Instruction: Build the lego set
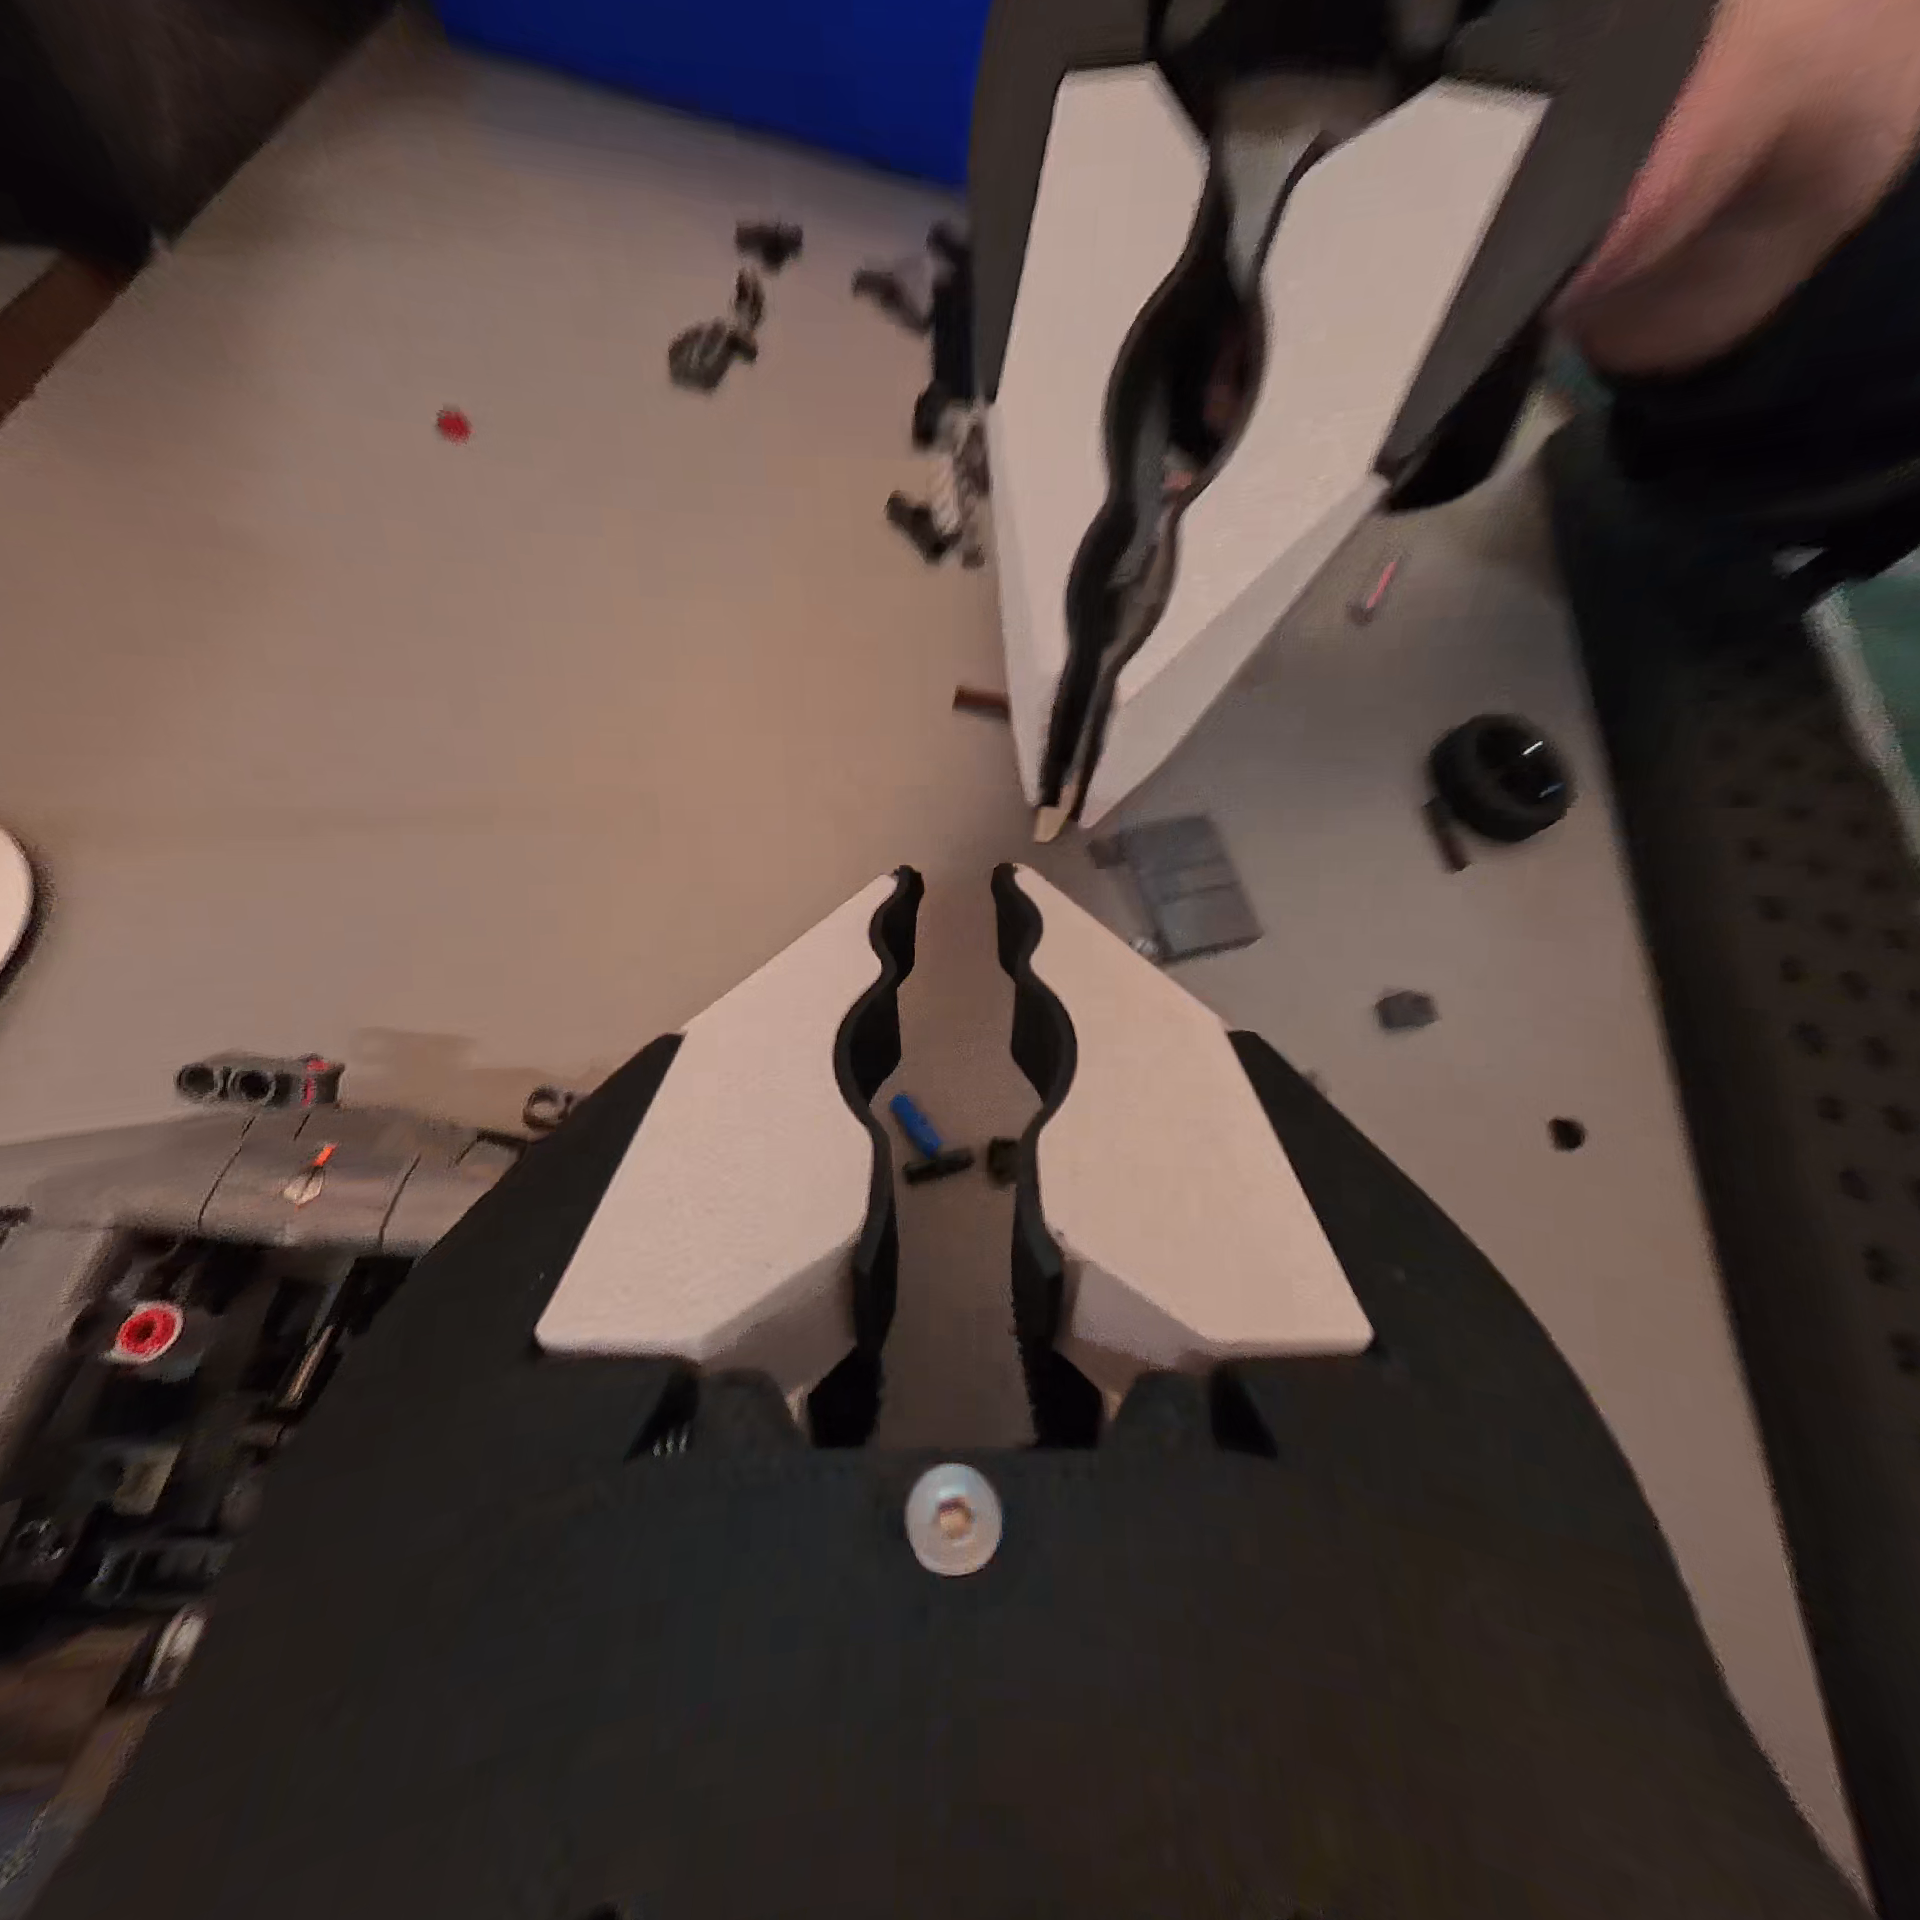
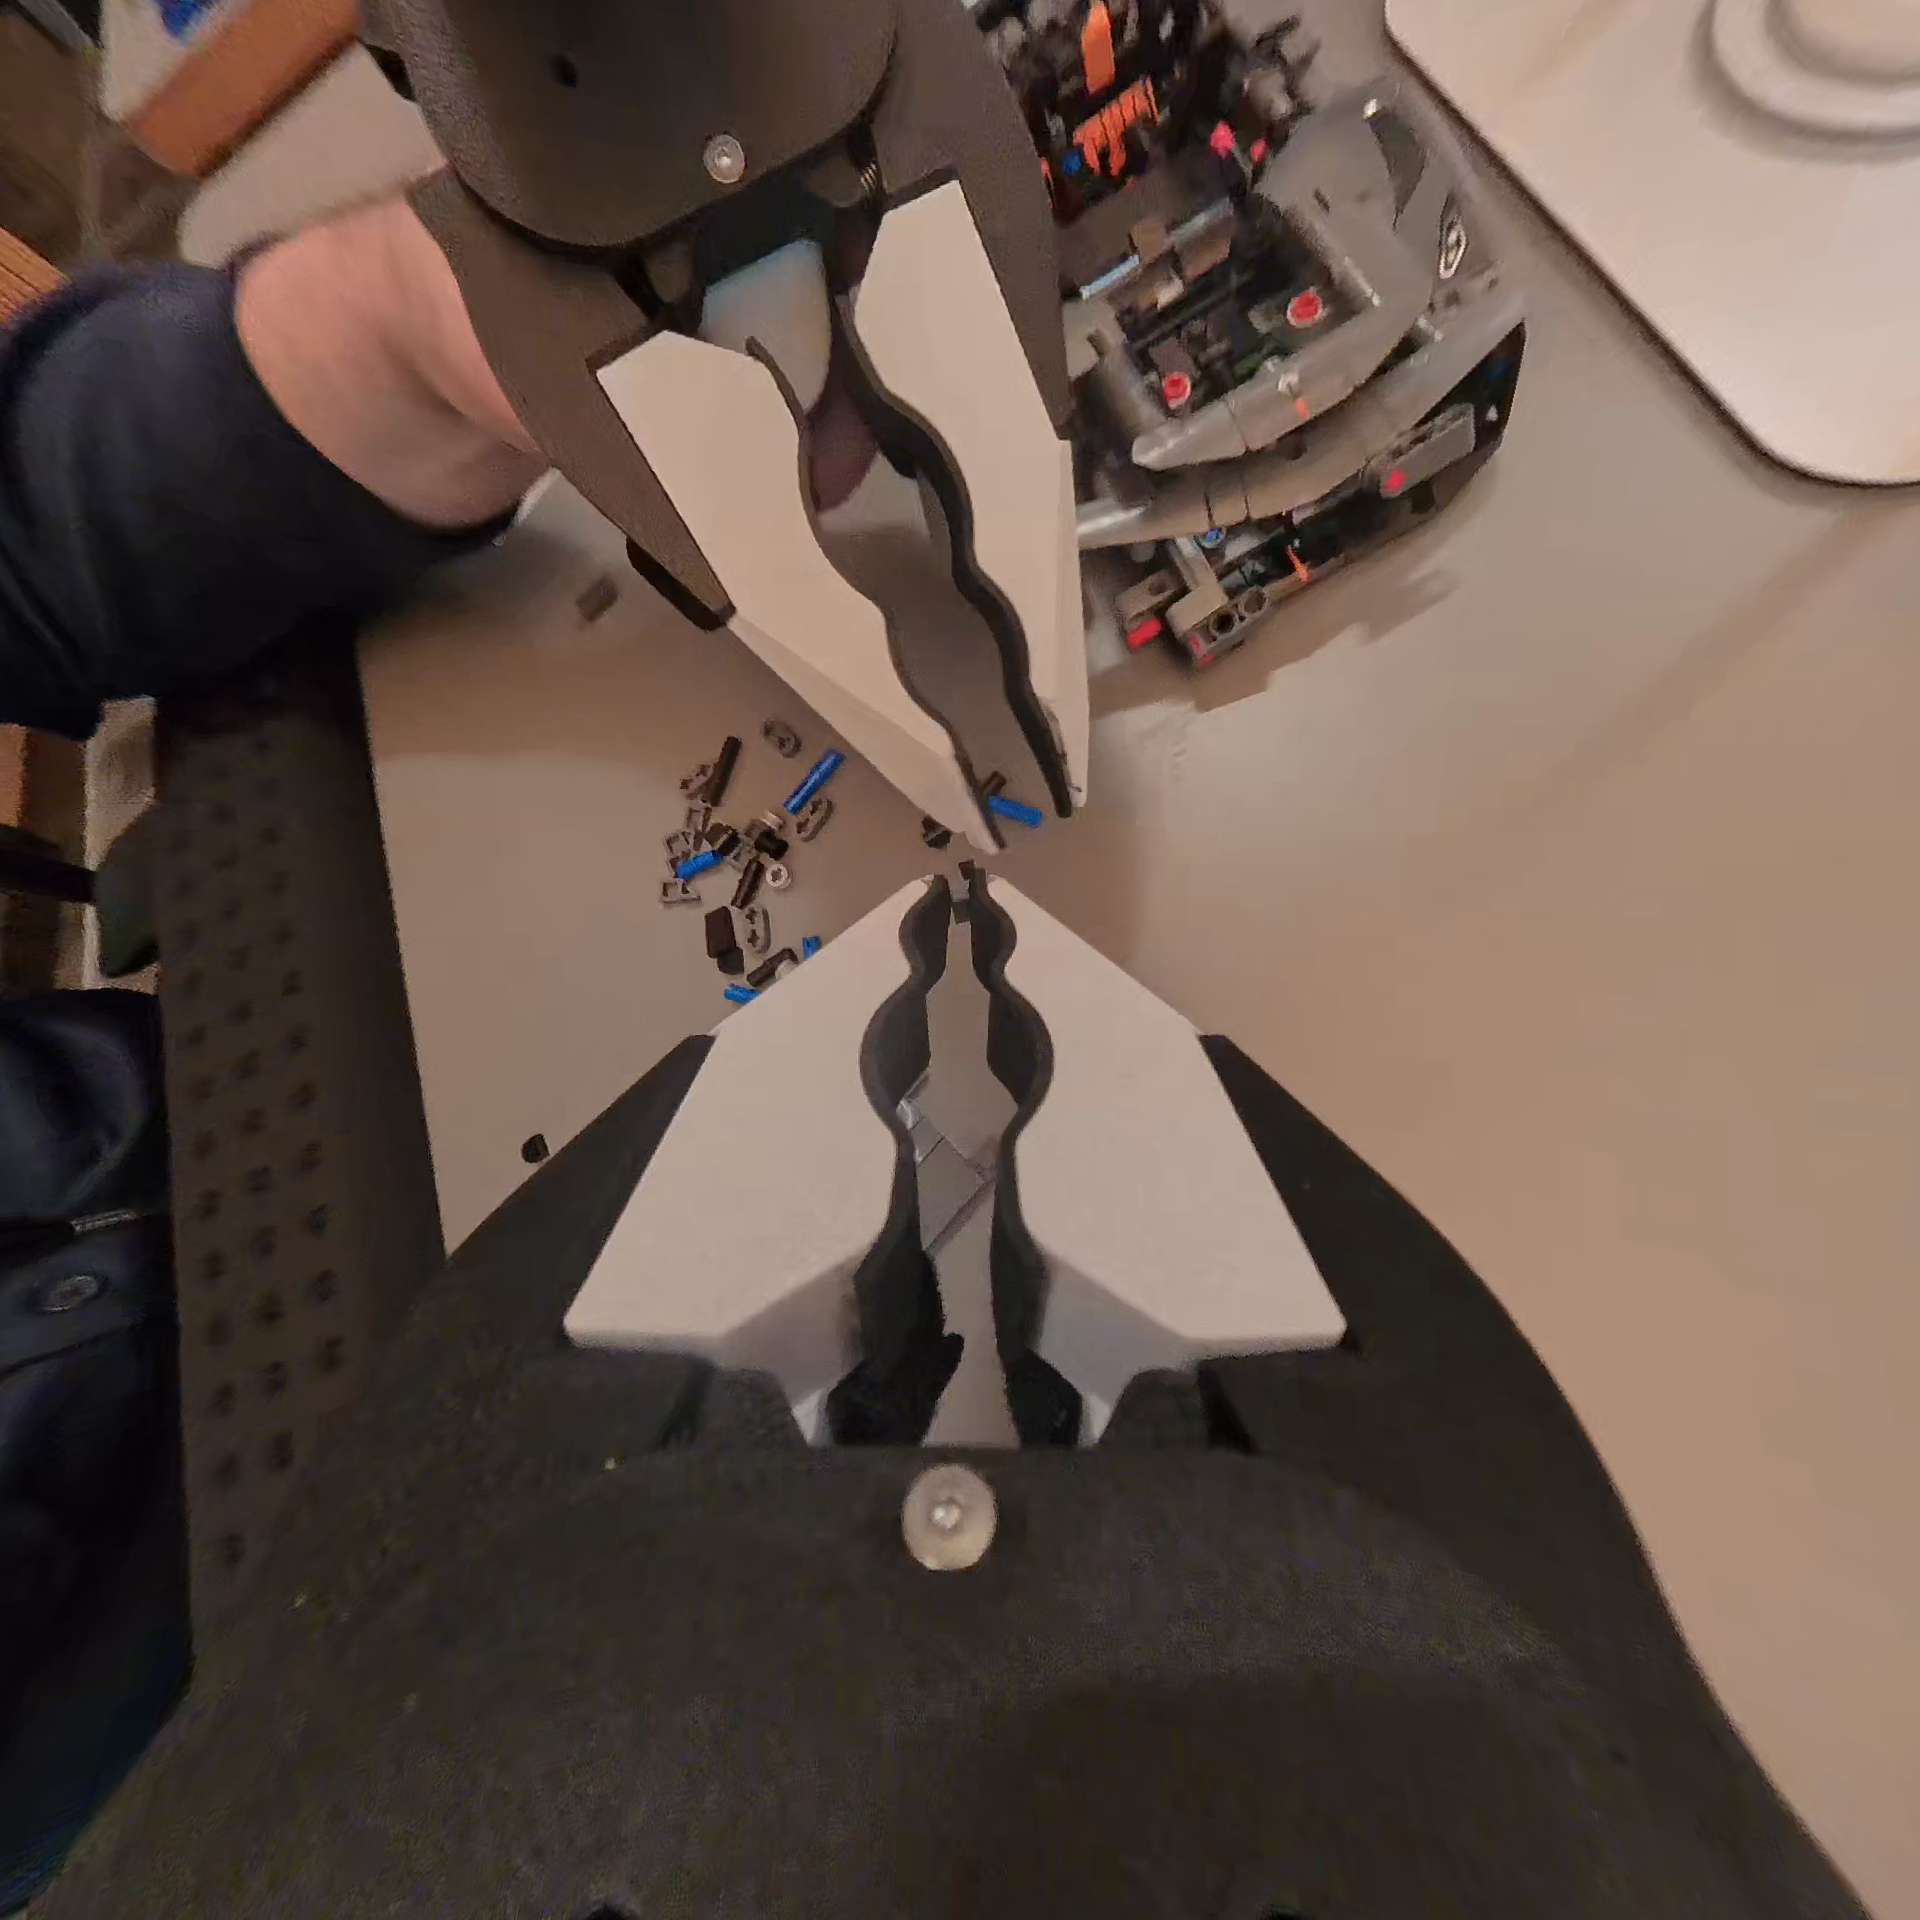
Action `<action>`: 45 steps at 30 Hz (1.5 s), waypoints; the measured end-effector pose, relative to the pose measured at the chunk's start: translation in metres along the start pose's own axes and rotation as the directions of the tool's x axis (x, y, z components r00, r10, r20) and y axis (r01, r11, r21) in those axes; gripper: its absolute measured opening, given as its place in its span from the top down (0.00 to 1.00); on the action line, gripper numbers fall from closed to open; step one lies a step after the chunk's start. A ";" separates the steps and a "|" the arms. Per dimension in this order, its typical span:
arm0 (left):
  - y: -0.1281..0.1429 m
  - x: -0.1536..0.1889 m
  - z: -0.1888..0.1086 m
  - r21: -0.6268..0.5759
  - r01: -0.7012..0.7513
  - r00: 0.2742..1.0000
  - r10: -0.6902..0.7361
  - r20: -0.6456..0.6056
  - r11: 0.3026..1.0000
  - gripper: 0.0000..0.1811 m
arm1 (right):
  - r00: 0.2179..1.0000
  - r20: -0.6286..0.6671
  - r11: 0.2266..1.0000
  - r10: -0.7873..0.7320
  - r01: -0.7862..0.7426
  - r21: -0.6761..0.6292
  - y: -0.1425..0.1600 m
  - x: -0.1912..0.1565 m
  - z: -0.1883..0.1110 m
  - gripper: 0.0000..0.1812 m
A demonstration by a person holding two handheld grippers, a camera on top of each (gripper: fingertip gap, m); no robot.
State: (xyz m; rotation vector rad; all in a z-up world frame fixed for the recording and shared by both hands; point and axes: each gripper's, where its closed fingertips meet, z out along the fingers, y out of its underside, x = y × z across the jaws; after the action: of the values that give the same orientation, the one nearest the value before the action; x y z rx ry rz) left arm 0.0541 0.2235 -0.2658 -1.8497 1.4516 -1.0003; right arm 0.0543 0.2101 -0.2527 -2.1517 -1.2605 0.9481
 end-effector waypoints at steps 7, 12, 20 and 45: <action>-0.015 0.021 -0.002 0.096 -0.022 0.994 0.032 -0.109 0.995 0.97 | 0.999 0.003 0.998 -0.049 0.049 0.038 -0.006 -0.003 -0.006 0.99; -0.019 0.022 -0.005 0.127 -0.014 0.991 0.031 -0.130 0.992 0.98 | 0.998 0.017 0.997 -0.054 0.053 0.049 -0.009 -0.005 -0.009 0.99; -0.020 0.028 -0.008 0.140 -0.017 0.985 0.041 -0.167 0.990 1.00 | 0.996 0.050 0.996 -0.076 0.074 0.048 -0.008 -0.011 -0.011 0.99; 0.004 0.028 0.007 -0.058 -0.160 0.985 0.155 -0.076 0.985 1.00 | 0.961 -0.072 0.960 -0.268 0.260 -0.104 0.009 -0.004 0.002 0.96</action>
State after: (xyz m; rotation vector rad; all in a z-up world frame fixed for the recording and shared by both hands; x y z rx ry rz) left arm 0.0616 0.1956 -0.2669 -1.7272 1.6620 -0.9610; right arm 0.0565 0.2024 -0.2591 -2.0032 -1.5289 0.6912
